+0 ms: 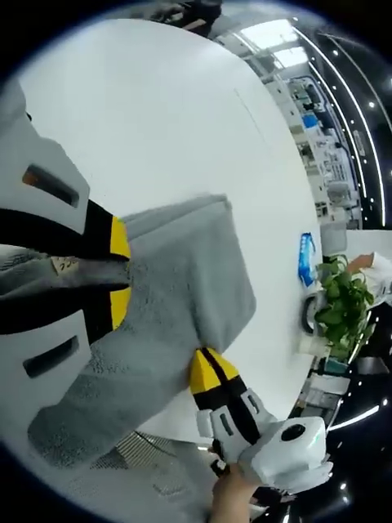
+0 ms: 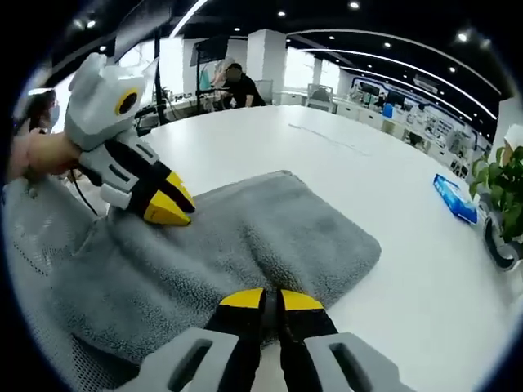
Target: Open the folded towel by lifting each exposed corner and separating the folded layers until the towel lies flat within the target outline without major curled edges
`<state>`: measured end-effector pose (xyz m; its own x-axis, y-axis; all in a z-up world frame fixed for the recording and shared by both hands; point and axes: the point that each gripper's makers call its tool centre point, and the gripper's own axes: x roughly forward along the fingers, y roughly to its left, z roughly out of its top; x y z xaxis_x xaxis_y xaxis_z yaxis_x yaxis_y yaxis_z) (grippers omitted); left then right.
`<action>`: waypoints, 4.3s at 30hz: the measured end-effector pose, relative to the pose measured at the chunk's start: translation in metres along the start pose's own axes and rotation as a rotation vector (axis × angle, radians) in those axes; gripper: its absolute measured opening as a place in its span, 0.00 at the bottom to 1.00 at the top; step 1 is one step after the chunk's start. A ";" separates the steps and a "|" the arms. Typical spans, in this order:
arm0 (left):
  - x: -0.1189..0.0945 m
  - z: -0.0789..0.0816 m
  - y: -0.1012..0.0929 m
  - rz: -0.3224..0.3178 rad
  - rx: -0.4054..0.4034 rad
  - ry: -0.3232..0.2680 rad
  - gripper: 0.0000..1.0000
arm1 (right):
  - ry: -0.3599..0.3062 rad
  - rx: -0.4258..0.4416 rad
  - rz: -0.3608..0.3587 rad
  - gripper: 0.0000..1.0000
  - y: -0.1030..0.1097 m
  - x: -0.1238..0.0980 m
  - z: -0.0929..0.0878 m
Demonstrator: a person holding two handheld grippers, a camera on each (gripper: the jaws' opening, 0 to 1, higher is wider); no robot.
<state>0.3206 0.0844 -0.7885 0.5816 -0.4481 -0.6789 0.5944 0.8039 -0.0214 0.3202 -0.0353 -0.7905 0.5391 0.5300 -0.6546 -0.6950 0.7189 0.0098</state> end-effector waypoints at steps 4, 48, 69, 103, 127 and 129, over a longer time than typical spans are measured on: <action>-0.001 -0.005 0.010 0.028 -0.052 0.014 0.21 | -0.060 -0.012 -0.012 0.08 -0.001 -0.005 0.015; 0.000 0.079 -0.057 0.091 0.514 -0.104 0.03 | -0.146 0.265 -0.002 0.13 -0.015 -0.030 0.026; 0.013 0.070 -0.083 0.123 0.871 -0.063 0.03 | -0.232 0.723 0.208 0.24 0.005 -0.026 0.039; -0.023 0.081 -0.045 -0.121 0.318 -0.246 0.04 | -0.171 0.827 0.189 0.01 -0.002 -0.013 0.028; 0.049 0.026 0.011 -0.029 0.257 0.024 0.00 | -0.131 0.774 0.130 0.01 -0.017 -0.020 0.019; 0.048 0.026 0.016 -0.024 0.236 0.018 0.00 | -0.125 0.764 0.125 0.01 -0.020 -0.020 0.018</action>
<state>0.3724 0.0658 -0.8021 0.5572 -0.4568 -0.6934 0.7223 0.6787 0.1333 0.3318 -0.0526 -0.7643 0.5600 0.6412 -0.5247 -0.2585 0.7369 0.6247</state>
